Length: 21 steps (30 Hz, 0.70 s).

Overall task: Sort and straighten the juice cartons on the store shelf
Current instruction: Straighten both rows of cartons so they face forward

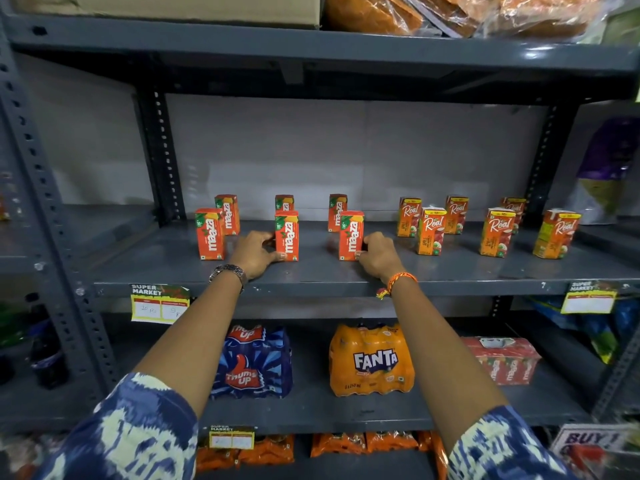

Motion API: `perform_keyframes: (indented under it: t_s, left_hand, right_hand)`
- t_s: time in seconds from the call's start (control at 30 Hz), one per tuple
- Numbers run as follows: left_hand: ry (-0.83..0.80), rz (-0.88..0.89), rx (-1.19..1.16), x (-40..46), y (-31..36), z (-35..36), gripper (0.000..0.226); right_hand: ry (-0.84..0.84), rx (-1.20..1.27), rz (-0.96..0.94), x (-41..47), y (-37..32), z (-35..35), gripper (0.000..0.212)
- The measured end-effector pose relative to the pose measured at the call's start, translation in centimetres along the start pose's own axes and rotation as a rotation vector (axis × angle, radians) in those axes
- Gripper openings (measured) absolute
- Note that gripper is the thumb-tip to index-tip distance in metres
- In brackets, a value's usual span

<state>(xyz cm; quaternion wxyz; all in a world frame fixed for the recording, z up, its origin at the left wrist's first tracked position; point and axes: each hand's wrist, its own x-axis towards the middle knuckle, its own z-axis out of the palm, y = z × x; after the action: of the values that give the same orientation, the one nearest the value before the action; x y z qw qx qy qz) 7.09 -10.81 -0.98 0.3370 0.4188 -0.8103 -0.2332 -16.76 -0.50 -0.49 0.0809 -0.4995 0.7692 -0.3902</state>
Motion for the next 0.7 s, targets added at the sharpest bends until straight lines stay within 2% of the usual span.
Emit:
perform_keyframes:
  t_s: [0.17, 0.27, 0.3, 0.33, 0.4, 0.43, 0.47, 0.5, 0.53, 0.6, 0.63, 0.7]
  left_hand:
    - [-0.008, -0.013, -0.003, -0.6, 0.6, -0.2, 0.047]
    - [-0.013, -0.046, -0.105, -1.7, 0.5, -0.8, 0.072]
    - [0.040, -0.057, -0.162, -2.4, 0.4, -1.3, 0.073]
    - [0.143, -0.057, -0.210, -3.0, 0.0, -1.8, 0.064]
    - [0.477, -0.046, -0.222, -4.2, -1.4, -3.4, 0.036]
    - [0.625, -0.056, -0.198, -4.7, -2.2, -4.4, 0.031]
    - [0.722, -0.074, -0.169, -4.8, -3.2, -5.4, 0.034]
    - [0.750, -0.111, -0.144, -4.7, -4.2, -6.4, 0.043]
    - [0.719, -0.168, -0.131, -4.2, -5.2, -7.3, 0.058]
    - [0.523, -0.305, -0.132, -3.0, -6.9, -9.1, 0.087]
    - [0.394, -0.339, -0.142, -2.4, -7.5, -9.9, 0.095]
    - [0.146, -0.321, -0.184, -1.4, -8.1, -10.8, 0.094]
  right_hand:
    - [-0.001, 0.006, -0.010, -0.2, 0.2, 0.0, 0.038]
    - [-0.016, 0.031, -0.009, -0.4, 1.2, -0.1, 0.035]
    - [-0.017, 0.042, -0.005, -0.5, 1.5, -0.4, 0.031]
    - [-0.010, 0.037, -0.007, -0.7, 1.9, -0.7, 0.024]
    - [0.035, -0.038, -0.037, -1.1, 2.6, -1.4, 0.014]
    - [0.073, -0.098, -0.053, -1.5, 3.2, -1.6, 0.013]
    - [0.116, -0.153, -0.060, -2.2, 3.7, -1.8, 0.016]
    - [0.163, -0.198, -0.074, -3.1, 4.4, -2.0, 0.020]
    - [0.226, -0.248, -0.109, -4.0, 5.2, -2.0, 0.023]
    - [0.380, -0.376, -0.210, -5.9, 6.9, -1.7, 0.032]
    - [0.438, -0.414, -0.258, -6.6, 7.7, -1.4, 0.037]
    - [0.496, -0.423, -0.353, -7.7, 8.9, -0.8, 0.041]
